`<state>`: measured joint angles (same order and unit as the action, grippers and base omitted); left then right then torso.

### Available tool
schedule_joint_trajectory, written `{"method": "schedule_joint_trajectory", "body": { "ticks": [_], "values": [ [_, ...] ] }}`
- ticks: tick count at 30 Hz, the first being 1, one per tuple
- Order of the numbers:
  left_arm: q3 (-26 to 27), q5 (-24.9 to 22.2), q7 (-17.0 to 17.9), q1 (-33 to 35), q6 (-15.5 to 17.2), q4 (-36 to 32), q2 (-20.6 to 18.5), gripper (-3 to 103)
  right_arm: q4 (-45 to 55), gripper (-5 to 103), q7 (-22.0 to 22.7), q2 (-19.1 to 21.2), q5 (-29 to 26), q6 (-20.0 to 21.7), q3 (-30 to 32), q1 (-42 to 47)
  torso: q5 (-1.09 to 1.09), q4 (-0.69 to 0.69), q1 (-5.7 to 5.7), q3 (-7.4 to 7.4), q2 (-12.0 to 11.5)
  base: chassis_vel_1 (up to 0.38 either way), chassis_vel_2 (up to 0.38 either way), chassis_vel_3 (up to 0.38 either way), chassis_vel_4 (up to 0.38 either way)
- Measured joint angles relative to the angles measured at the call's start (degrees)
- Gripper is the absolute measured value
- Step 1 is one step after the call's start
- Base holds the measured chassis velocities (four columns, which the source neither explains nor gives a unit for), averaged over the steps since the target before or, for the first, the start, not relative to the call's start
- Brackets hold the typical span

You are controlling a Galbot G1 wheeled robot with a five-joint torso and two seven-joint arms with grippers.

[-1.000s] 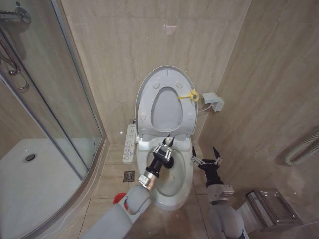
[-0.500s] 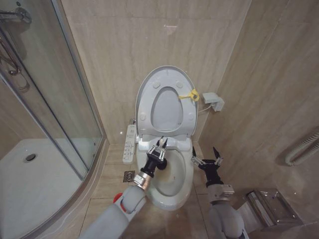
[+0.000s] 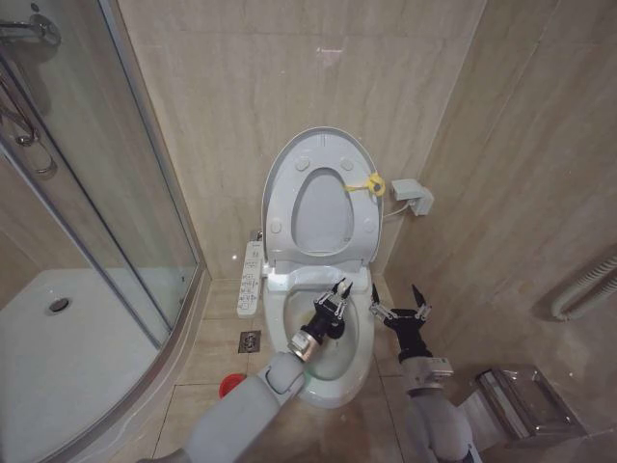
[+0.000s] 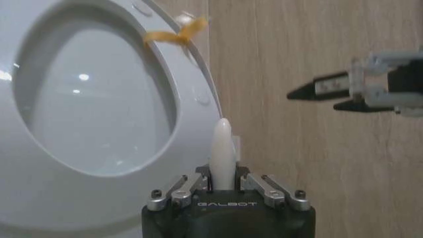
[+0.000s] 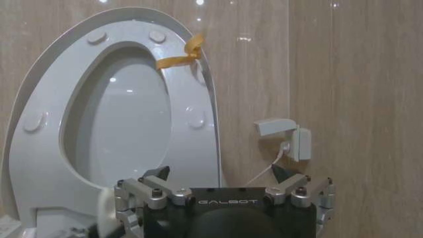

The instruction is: Open the toilet lid, clean the toilet bowl with a toilet brush, close the toilet lid, and flush.

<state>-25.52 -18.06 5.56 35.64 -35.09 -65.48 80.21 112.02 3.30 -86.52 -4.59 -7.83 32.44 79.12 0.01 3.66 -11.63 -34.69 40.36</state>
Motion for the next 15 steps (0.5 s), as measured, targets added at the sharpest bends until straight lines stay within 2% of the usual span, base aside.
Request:
{"method": "schedule_joint_trajectory", "body": {
  "ticks": [5, 15],
  "values": [
    [-0.45, -0.20, -0.94, -0.60, -2.05, 4.81, 3.13, 22, 0.00, 100, 0.00, 0.00, 0.00, 0.00, 0.00, 0.00, 0.00, 0.01, 0.00, 0.00, 0.00, 0.000, 0.000, 0.000, 0.000],
    [-0.58, -0.04, -1.46, 0.22, -2.71, 7.33, 4.18, 22, 0.00, 100, 0.00, 0.00, 0.00, 0.00, 0.00, 0.00, -0.02, 0.01, 0.00, 0.01, 0.00, 0.000, 0.000, 0.000, 0.000]
  ]
}}
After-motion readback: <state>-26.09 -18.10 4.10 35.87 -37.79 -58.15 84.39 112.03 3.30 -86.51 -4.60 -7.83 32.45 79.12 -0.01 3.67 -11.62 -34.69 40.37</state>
